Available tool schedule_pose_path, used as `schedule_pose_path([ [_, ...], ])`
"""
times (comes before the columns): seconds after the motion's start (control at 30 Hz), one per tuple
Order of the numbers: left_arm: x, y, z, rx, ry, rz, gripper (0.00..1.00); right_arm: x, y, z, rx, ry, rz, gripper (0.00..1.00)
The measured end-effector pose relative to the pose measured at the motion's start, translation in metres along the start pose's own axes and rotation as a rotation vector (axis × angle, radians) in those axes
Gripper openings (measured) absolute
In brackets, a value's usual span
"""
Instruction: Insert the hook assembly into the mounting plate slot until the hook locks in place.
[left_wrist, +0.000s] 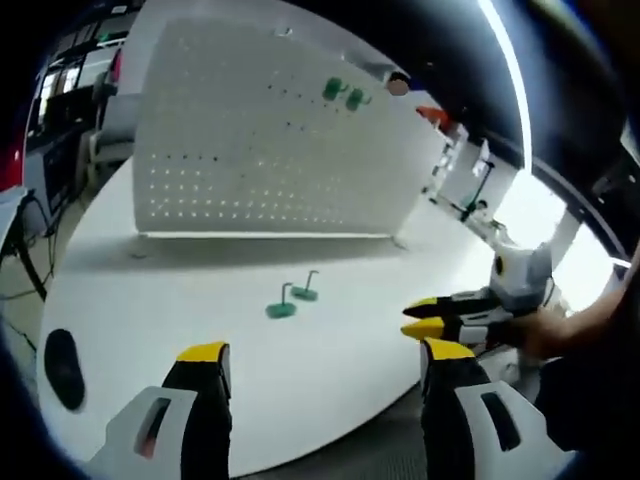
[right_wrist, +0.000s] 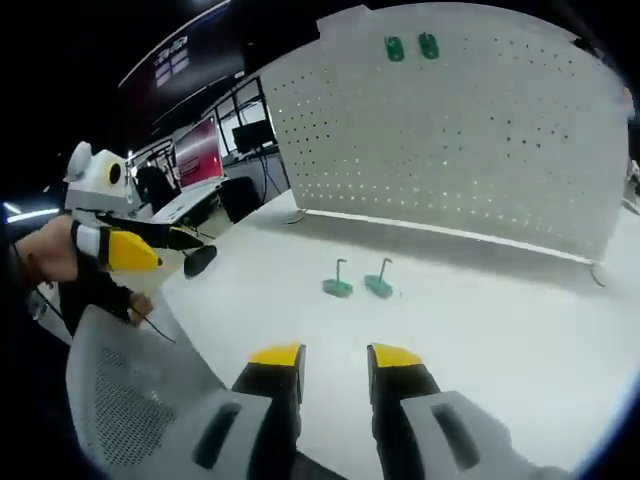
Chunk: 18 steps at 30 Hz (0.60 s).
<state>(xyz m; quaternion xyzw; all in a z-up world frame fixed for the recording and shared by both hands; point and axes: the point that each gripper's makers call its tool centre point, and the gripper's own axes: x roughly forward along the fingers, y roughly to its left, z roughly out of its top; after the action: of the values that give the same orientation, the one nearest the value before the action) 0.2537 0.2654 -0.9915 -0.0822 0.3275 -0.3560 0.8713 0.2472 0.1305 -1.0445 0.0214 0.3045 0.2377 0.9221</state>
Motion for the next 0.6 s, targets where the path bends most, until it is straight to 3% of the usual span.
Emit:
schedule_pose_path([
  [0.6,-0.011,0.017,-0.006,-0.035,0.014,0.037,0.76,0.096,0.018,0.027,-0.073,0.026,0.077,0.22],
])
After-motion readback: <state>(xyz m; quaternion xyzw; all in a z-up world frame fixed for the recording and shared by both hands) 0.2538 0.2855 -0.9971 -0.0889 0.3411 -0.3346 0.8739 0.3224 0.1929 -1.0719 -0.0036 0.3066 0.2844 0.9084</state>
